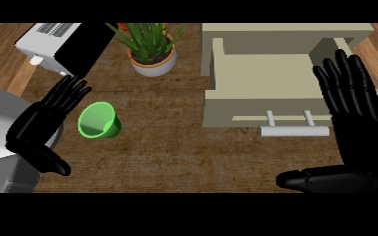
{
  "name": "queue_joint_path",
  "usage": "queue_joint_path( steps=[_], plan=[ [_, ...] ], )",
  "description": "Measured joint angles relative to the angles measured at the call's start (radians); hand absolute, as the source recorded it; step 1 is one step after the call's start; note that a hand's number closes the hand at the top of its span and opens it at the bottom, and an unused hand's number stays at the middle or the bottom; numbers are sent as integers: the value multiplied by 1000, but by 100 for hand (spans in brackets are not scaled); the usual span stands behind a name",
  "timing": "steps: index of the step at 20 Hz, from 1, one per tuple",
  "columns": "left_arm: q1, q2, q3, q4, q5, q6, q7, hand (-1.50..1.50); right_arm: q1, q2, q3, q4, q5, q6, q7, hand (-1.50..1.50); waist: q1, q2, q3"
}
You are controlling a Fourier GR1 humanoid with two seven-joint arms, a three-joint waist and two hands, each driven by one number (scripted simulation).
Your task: Pick up the cup, place it into the drawer and close the drawer
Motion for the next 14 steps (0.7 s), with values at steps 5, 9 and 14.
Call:
queue_joint_path(
  steps=[5, 9, 14],
  plan=[
    [-49, 19, -2, 153, -98, 19, -97, -150, -17, -6, -17, 8, -14, 7, 6, -150, -1, 0, 0],
    [-90, 36, -18, 281, -179, 52, -185, -150, -6, 3, -5, 5, -4, 6, 2, -150, -3, 1, -1],
    [-132, 54, -41, 415, -240, 91, -268, -150, -25, 6, -2, -6, -6, -2, 24, -150, -4, 2, -1]
  ],
)
